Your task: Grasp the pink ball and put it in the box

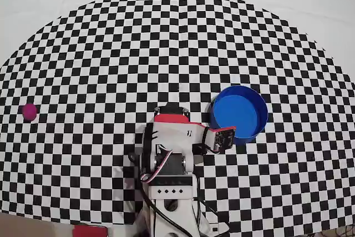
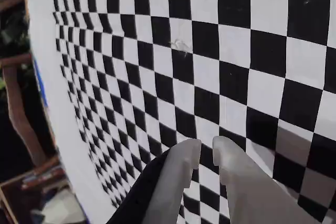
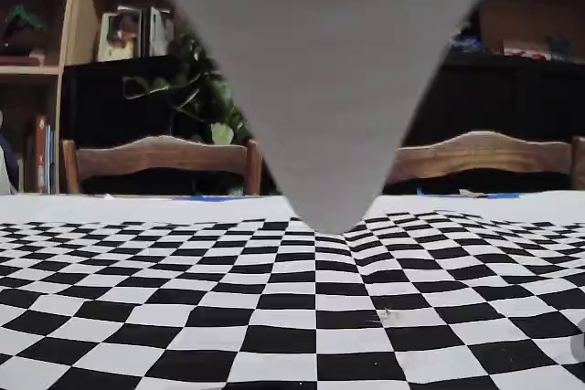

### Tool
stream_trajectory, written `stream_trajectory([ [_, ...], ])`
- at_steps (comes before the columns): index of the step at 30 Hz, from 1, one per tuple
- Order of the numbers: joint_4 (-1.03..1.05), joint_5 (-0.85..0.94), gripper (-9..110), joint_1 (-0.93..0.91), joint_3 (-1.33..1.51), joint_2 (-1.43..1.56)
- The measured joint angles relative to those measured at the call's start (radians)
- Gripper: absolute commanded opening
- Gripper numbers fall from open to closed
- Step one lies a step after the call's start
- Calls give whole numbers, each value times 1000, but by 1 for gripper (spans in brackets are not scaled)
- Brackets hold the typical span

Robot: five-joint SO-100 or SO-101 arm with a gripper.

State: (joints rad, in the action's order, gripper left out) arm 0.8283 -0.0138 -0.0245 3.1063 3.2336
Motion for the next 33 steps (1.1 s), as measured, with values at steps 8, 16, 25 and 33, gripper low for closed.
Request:
stream_trajectory([
  [8, 0, 0, 1, 0, 0, 0],
  [16, 0, 0, 0, 0, 0, 0],
  [25, 0, 3, 0, 0, 0, 0],
  [33, 0, 35, 0, 0, 0, 0],
])
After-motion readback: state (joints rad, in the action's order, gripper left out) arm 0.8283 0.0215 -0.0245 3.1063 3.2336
